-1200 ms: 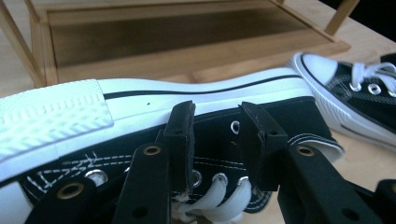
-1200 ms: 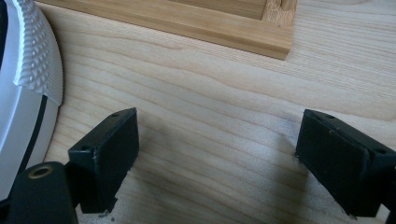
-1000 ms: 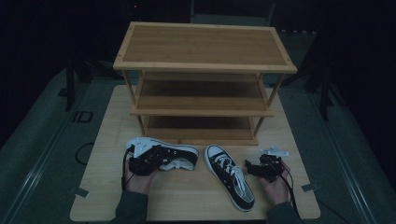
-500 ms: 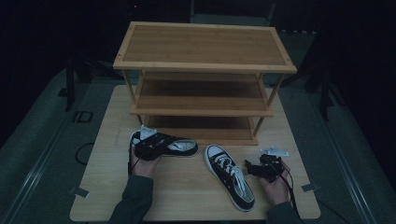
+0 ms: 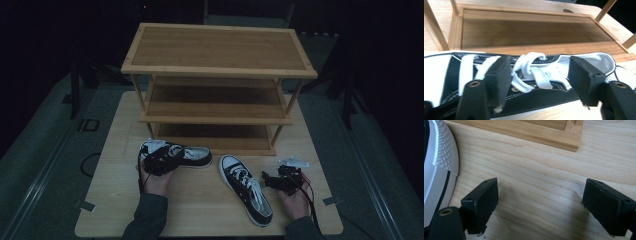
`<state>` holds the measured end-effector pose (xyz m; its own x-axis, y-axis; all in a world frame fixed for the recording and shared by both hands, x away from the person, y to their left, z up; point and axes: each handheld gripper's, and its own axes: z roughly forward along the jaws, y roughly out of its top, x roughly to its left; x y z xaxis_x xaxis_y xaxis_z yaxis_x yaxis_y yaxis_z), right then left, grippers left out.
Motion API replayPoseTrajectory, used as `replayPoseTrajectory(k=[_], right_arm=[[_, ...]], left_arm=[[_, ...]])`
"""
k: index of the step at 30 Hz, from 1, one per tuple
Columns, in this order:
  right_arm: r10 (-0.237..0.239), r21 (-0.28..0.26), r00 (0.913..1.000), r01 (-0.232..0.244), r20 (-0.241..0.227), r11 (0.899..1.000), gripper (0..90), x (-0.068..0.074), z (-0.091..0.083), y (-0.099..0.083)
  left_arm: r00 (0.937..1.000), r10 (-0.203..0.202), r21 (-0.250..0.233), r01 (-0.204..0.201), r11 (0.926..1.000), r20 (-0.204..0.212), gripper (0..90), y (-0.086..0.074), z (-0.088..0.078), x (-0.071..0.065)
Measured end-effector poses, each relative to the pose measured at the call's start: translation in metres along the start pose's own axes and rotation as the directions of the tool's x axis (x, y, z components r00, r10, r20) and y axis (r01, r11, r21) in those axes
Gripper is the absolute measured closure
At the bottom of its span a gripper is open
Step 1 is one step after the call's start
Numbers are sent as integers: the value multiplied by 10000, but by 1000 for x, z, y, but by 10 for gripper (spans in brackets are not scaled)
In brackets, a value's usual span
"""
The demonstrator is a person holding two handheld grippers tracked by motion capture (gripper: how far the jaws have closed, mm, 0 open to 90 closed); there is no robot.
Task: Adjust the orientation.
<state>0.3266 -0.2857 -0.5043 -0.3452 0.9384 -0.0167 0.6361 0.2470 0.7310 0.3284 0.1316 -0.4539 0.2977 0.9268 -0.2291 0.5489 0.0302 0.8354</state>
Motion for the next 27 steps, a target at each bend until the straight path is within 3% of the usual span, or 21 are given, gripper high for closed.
replayPoseTrajectory(k=[3,11,16,20,24,25,27], right_arm=[[-3,1,10000,3,0,10000,130,0,0,0],[-2,0,10000,2,-1,10000,130,0,0,0],[-4,-1,10000,4,2,10000,130,0,0,0],[-4,1,10000,4,-3,10000,130,0,0,0],[-3,-1,10000,3,-2,10000,130,0,0,0],[-1,0,10000,1,-2,10000,130,0,0,0],[-1,-1,10000,1,-2,10000,130,0,0,0]], left_arm=[[9996,-38,-20,38,10000,-263,293,-2,1,-3],[9921,223,210,-198,9996,-1232,339,-6,-3,-11],[9935,121,505,-64,9987,-1132,402,-12,0,-10],[9955,-220,638,279,9976,-920,504,-14,0,-9],[9957,-703,845,752,9936,-595,598,-14,0,-7],[9938,-986,870,1028,9909,-513,602,-14,-1,-6],[9921,-1171,945,1209,9882,-443,606,-13,-2,-5]])
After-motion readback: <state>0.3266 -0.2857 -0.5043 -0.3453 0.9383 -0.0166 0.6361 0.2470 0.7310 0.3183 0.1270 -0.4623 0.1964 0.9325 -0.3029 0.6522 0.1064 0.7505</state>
